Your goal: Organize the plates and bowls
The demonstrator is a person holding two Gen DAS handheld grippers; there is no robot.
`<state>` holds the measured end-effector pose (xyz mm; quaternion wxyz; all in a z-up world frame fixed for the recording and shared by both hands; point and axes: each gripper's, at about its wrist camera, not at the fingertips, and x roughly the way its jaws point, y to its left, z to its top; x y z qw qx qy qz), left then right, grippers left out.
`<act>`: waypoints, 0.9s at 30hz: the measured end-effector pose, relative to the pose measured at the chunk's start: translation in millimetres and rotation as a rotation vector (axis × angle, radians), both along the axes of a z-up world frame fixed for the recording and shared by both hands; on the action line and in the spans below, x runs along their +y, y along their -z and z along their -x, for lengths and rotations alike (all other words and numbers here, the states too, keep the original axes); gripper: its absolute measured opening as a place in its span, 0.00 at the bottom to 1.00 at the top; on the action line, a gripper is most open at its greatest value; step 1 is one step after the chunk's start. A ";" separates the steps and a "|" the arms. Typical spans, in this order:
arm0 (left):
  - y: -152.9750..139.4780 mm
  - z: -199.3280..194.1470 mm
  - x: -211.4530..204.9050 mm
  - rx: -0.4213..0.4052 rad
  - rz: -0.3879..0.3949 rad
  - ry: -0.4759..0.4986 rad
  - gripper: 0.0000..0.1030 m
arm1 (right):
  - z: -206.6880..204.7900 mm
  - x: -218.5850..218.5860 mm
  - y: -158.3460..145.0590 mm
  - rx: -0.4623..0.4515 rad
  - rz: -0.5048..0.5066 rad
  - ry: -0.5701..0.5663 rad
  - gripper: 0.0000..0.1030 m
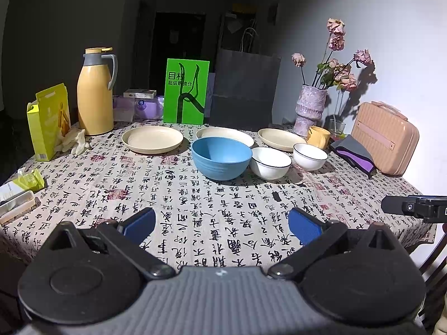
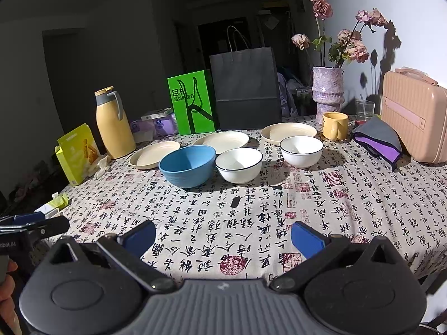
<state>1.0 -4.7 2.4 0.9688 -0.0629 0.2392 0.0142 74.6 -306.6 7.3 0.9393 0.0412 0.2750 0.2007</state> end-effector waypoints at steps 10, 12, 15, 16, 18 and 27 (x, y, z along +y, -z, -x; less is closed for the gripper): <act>-1.3 0.8 -0.2 -0.004 -0.001 0.002 1.00 | 1.0 -0.1 0.1 -0.002 0.000 0.003 1.00; -1.3 0.9 -0.3 -0.004 -0.001 0.002 1.00 | 0.8 -0.3 0.0 -0.003 -0.001 0.002 1.00; -1.5 0.7 -0.1 -0.005 -0.002 0.002 1.00 | 0.8 -0.3 0.1 -0.003 0.000 0.002 1.00; -1.4 0.8 -0.2 -0.004 -0.001 0.001 1.00 | 0.8 -0.3 0.0 -0.003 -0.001 0.002 1.00; -1.9 1.1 -0.3 -0.006 -0.001 0.000 1.00 | 1.1 -0.3 0.1 -0.003 0.000 0.001 1.00; -2.0 1.1 -0.6 -0.006 -0.002 0.001 1.00 | 1.2 -0.9 0.3 -0.003 0.000 0.001 1.00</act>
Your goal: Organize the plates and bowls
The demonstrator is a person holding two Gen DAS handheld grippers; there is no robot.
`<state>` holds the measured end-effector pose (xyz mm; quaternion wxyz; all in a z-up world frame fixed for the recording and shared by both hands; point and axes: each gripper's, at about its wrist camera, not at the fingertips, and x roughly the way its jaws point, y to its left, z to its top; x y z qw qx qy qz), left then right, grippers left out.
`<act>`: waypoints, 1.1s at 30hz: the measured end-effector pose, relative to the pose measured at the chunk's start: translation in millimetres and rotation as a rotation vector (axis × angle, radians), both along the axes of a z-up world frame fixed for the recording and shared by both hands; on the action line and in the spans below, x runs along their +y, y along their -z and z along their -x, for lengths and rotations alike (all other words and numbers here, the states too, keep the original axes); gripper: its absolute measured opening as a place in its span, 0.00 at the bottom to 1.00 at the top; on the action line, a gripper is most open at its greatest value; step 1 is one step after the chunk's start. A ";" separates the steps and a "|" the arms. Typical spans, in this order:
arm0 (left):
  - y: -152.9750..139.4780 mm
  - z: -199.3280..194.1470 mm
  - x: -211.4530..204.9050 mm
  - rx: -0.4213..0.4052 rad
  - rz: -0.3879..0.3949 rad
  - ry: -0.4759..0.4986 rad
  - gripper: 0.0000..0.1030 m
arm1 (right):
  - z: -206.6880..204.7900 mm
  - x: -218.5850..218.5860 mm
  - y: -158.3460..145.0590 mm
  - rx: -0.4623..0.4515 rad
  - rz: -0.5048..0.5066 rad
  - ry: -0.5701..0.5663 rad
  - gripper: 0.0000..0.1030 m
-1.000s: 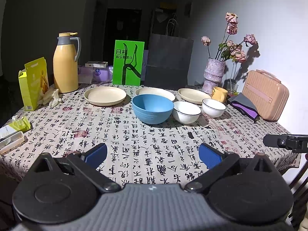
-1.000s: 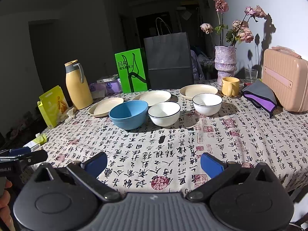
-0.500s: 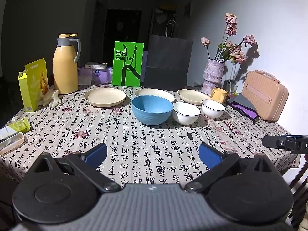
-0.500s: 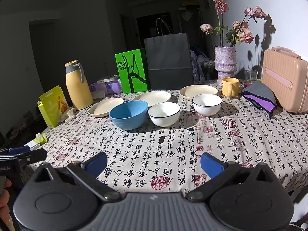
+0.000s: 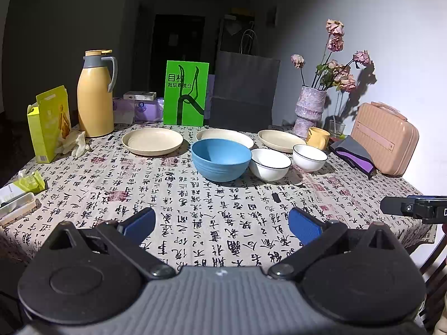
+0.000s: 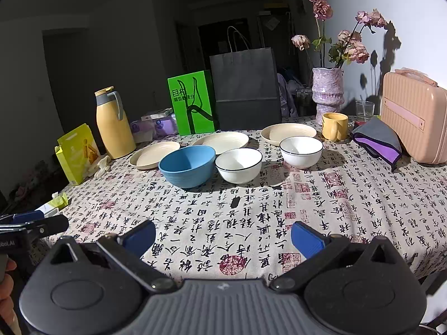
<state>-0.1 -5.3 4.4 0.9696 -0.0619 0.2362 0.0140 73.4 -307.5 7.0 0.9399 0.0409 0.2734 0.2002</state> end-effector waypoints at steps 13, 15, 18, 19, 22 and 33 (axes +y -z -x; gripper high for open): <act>0.2 -0.1 0.6 -0.001 0.000 0.000 1.00 | 0.2 0.8 -0.1 0.000 0.002 0.001 1.00; -0.8 -0.9 1.4 -0.004 0.000 -0.002 1.00 | -0.2 1.0 -0.6 -0.003 0.005 0.001 1.00; -2.4 -4.3 2.6 -0.003 0.002 -0.006 1.00 | -3.5 2.0 -2.9 -0.006 0.011 0.001 1.00; -2.9 -5.9 3.2 -0.003 0.004 -0.008 1.00 | -5.3 2.2 -4.3 -0.007 0.012 0.000 1.00; -3.9 -9.9 4.9 -0.004 0.006 -0.010 1.00 | -10.8 3.3 -7.7 -0.009 0.011 0.001 1.00; -8.5 -31.7 15.4 -0.013 0.015 -0.021 1.00 | -35.9 10.7 -10.6 -0.003 0.002 0.003 1.00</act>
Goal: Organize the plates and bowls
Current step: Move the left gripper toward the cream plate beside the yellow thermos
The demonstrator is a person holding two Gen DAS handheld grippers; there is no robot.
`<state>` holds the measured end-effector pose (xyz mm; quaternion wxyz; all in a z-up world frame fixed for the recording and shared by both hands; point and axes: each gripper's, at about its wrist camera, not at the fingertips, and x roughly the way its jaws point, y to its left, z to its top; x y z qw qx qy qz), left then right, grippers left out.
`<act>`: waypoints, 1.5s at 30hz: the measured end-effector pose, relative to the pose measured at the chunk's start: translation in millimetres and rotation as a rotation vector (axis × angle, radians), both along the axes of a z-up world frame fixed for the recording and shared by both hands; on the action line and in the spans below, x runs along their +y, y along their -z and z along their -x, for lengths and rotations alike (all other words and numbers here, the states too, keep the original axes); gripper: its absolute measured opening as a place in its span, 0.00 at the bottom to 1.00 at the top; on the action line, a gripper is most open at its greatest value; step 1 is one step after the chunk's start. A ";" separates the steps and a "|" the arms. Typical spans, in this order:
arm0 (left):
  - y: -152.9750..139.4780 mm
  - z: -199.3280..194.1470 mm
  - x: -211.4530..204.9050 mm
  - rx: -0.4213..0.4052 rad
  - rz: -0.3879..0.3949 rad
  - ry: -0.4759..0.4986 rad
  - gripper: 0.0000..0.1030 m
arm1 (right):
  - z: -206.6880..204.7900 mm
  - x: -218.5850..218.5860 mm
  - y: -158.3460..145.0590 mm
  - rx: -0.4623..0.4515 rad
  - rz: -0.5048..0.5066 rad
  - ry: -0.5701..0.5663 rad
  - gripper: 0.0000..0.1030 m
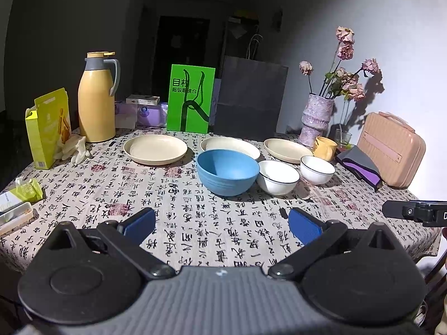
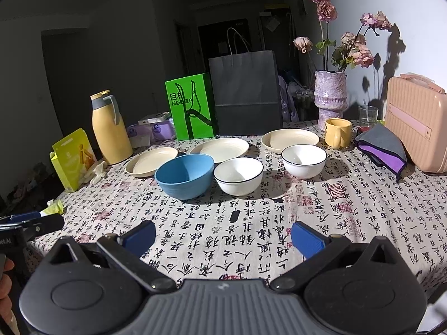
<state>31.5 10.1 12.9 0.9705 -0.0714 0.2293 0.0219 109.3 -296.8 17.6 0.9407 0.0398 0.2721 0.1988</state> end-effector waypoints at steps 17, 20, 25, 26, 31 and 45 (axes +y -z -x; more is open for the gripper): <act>-1.2 -56.1 22.9 0.031 0.015 -0.016 1.00 | -68.9 43.9 -8.1 0.023 0.009 -0.072 1.00; -1.0 -68.0 31.4 0.037 0.026 -0.027 1.00 | -82.7 53.5 -10.3 0.023 0.012 -0.083 1.00; -0.5 -85.7 45.2 0.048 0.037 -0.049 1.00 | -101.7 65.9 -11.9 0.024 0.014 -0.103 1.00; -0.3 -89.2 47.6 0.051 0.038 -0.051 1.00 | -106.6 69.0 -12.1 0.026 0.016 -0.107 1.00; -0.6 -105.6 58.2 0.053 0.038 -0.057 1.00 | -127.2 81.0 -12.1 0.040 0.011 -0.121 1.00; 0.4 -149.7 91.5 0.069 0.063 -0.098 1.00 | -182.9 106.5 -15.9 0.054 -0.060 -0.184 1.00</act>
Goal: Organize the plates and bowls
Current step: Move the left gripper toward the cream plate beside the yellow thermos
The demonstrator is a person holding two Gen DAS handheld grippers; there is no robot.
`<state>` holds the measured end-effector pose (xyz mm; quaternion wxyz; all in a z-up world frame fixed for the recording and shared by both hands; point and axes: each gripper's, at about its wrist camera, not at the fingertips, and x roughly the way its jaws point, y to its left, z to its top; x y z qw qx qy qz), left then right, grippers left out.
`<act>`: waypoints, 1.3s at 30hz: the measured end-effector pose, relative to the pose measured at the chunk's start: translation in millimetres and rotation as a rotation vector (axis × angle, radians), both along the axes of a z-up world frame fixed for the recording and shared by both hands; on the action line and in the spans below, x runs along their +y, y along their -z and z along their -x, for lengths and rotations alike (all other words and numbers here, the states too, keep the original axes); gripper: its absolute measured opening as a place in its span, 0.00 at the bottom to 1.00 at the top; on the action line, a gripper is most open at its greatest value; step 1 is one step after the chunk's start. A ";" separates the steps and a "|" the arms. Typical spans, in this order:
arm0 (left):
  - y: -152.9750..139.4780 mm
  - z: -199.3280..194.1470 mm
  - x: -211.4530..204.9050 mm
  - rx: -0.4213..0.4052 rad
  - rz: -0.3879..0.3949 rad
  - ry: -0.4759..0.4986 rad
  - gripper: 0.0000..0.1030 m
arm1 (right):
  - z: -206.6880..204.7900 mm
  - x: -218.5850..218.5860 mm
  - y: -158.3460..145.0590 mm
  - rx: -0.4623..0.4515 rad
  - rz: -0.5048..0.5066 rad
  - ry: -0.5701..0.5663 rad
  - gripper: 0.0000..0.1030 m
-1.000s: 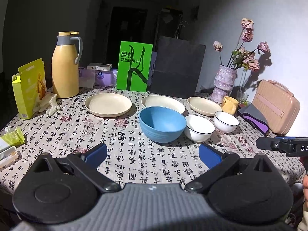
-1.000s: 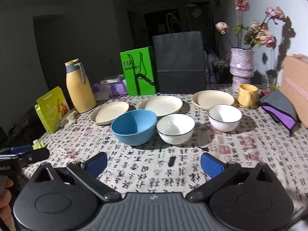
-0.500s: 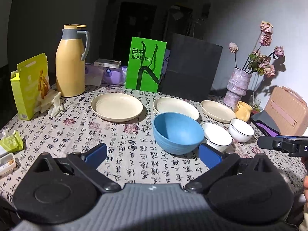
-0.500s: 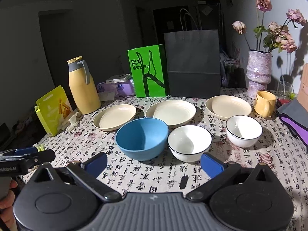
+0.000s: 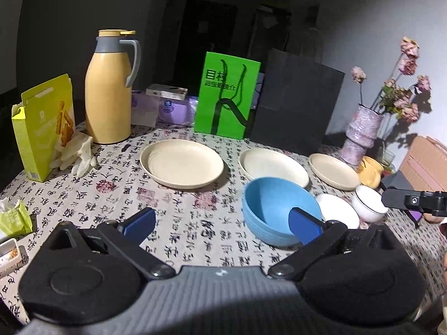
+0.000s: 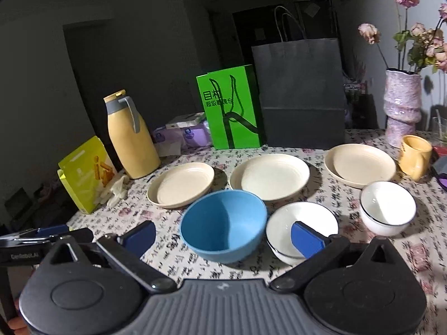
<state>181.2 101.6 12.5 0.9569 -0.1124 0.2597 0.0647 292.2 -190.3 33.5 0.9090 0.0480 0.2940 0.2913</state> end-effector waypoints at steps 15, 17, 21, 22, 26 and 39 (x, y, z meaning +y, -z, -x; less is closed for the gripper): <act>-1.2 -42.8 51.7 0.007 0.033 -0.111 1.00 | -55.6 59.6 -12.5 -0.032 0.035 -0.068 1.00; -1.6 -48.2 58.3 0.008 0.039 -0.131 1.00 | -63.5 69.9 -12.8 -0.033 0.044 -0.077 1.00; -3.0 -59.4 69.7 0.008 0.041 -0.152 1.00 | -77.8 88.0 -12.2 -0.023 0.049 -0.101 1.00; -3.3 -62.1 72.2 0.008 0.041 -0.154 1.00 | -80.6 91.2 -12.1 -0.024 0.049 -0.105 1.00; -3.0 -74.2 80.6 0.015 0.045 -0.166 1.00 | -93.1 105.7 -13.0 -0.021 0.052 -0.109 1.00; 0.7 -118.5 112.1 0.066 0.101 -0.197 1.00 | -163.6 158.7 -15.1 0.069 0.043 -0.150 1.00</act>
